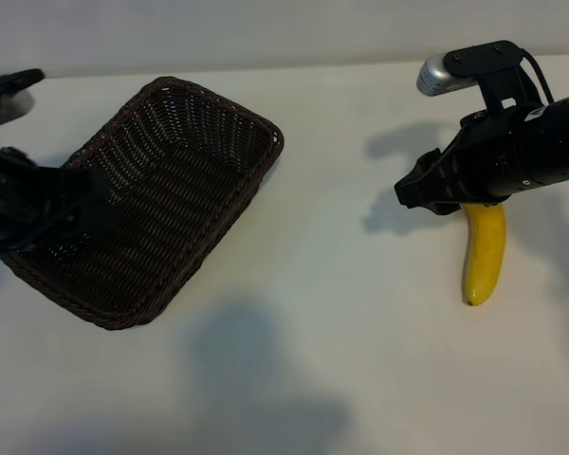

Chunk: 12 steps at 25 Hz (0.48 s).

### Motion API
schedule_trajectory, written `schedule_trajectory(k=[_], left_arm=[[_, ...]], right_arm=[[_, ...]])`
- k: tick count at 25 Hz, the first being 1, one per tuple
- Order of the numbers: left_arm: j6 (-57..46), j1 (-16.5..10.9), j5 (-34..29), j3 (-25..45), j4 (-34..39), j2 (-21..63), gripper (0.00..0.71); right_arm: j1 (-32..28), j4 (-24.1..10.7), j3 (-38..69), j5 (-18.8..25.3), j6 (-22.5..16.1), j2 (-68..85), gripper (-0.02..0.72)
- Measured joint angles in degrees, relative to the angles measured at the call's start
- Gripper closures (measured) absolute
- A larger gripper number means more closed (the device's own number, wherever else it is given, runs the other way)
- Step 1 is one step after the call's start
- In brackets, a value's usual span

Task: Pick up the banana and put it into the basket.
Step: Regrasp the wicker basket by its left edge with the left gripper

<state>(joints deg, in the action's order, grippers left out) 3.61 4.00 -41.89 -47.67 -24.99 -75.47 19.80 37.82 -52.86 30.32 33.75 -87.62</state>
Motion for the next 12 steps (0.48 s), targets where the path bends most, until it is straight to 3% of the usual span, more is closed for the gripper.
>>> schedule_trajectory(k=[5, 12], left_arm=[[-16.1, 0.0, -1.4, -0.1, 10.4, 0.2, 0.184], [-27.6, -0.1, -1.4, -0.1, 11.6, 0.2, 0.184]], right_arm=[[0.0, 0.2, 0.0, 0.0, 0.0, 0.0, 0.198], [0.0, 0.2, 0.0, 0.0, 0.0, 0.0, 0.198]])
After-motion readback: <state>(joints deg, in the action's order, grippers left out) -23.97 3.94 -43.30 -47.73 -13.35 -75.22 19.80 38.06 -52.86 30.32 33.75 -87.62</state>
